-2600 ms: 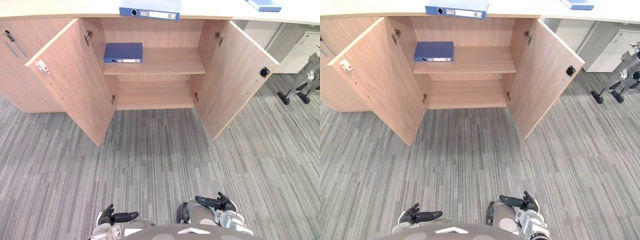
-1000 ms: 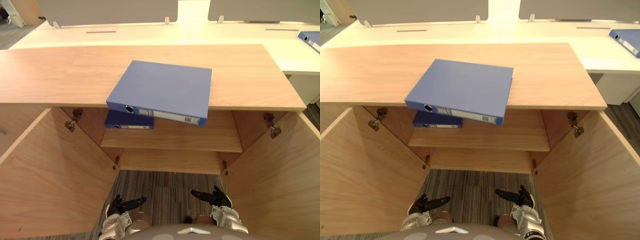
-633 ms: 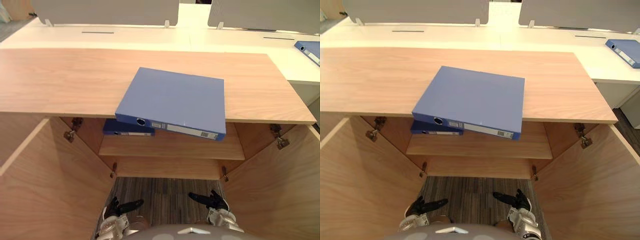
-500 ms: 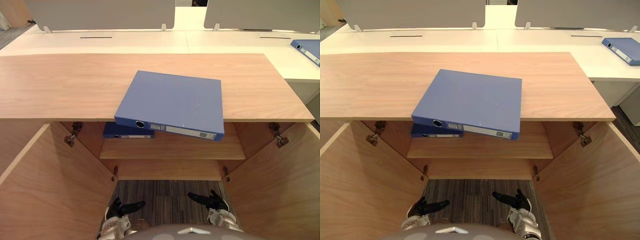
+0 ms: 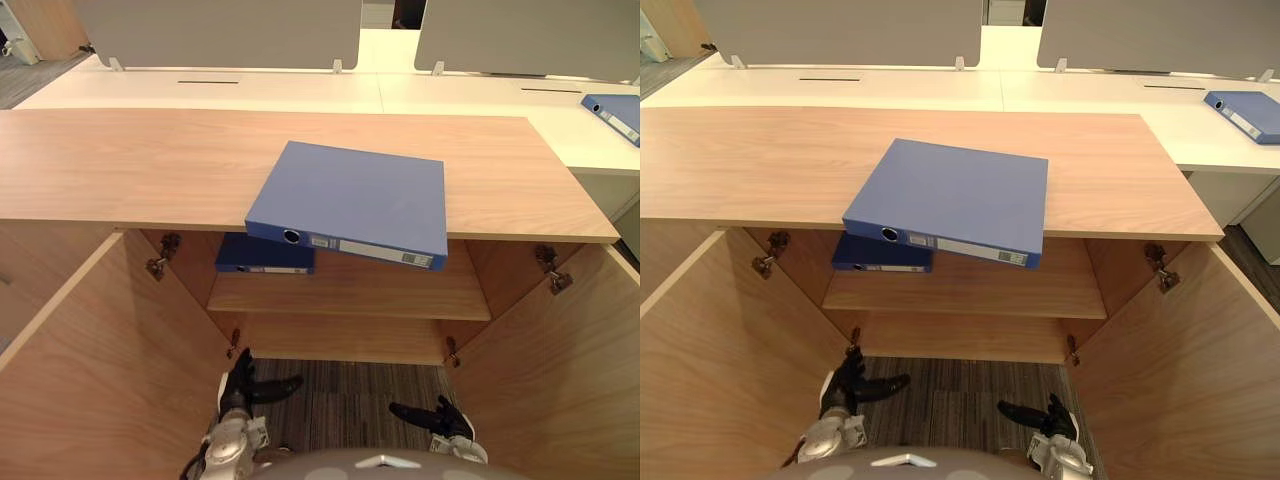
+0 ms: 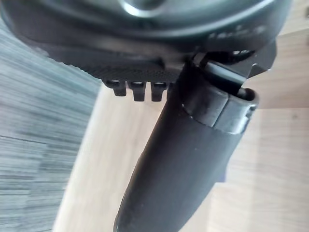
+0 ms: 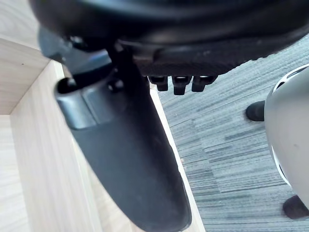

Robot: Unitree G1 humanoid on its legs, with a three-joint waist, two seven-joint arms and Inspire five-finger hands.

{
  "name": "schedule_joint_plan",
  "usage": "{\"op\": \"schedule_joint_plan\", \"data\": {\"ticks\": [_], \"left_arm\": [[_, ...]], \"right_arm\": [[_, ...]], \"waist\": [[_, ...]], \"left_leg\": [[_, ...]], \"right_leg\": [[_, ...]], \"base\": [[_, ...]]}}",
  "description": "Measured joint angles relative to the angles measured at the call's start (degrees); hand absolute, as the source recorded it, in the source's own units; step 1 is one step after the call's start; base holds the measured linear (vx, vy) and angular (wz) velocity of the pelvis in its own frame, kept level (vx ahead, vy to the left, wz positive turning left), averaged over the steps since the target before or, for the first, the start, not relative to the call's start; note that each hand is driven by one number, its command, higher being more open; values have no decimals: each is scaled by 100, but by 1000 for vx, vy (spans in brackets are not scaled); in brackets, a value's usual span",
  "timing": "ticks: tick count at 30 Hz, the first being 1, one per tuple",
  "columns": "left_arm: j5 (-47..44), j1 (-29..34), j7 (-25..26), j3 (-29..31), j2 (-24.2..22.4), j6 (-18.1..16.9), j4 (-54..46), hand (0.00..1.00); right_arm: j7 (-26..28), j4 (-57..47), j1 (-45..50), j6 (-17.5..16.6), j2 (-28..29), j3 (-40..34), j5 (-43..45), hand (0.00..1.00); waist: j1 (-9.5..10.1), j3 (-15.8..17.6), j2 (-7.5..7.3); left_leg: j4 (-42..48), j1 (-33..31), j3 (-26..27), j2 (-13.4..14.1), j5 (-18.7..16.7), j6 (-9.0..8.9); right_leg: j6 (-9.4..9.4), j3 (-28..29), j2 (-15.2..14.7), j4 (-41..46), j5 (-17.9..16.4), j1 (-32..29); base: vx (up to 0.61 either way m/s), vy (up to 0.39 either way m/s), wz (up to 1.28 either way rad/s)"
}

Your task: Walk over to the cabinet, pick up the folder, carry it to the office cabinet, place the folder inside the office cabinet, then close the office cabinet door

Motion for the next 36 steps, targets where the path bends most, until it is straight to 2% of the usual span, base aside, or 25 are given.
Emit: {"op": "schedule_joint_plan", "data": {"ticks": [7,13,22,25,30,33,36], "left_arm": [[-46,433,218,-80,-57,-285,-1990,100],[-20,607,496,-86,-379,-578,-3193,100],[132,736,857,-92,-419,-862,-4418,100],[311,725,953,-291,-37,-958,-4562,100],[790,520,919,-712,621,-957,-4616,100],[994,258,782,-909,937,-958,-4620,100],[1231,-92,717,-1157,1229,-958,-4628,100]], "right_arm": [[1,-180,189,-25,-39,223,-167,100],[-11,-181,284,-76,-23,222,-166,100],[-14,-76,284,-87,-31,230,-167,100],[-13,161,240,-125,-140,426,-171,100],[22,422,119,-140,-279,633,-180,100],[47,529,10,-138,-343,635,-181,100],[74,557,-6,-139,-408,642,-186,100]], "waist": [[39,-72,39],[154,-146,58],[181,-241,28],[169,-321,43],[92,-437,106],[-39,-458,165],[-63,-485,238]], "left_leg": [[77,-8,-128,-15,-34,2],[347,-66,-226,26,-205,1],[416,-62,-303,25,-296,28],[418,-74,-303,30,-309,-31],[435,-75,-303,28,-290,-23],[437,-70,-298,27,-289,-21],[437,-59,-286,31,-298,-17]], "right_leg": [[41,-86,-55,70,-53,120],[76,-142,-82,154,-143,202],[93,-155,-90,136,-154,304],[91,-4,-45,83,-154,300],[64,237,29,-4,-152,314],[43,326,49,-37,-151,310],[35,434,74,-55,-150,294]], "base": [[-5,-3,8],[-4,-19,7],[-11,-6,4],[0,0,0],[0,-3,-1],[-5,-2,-3],[9,-2,-9]]}}
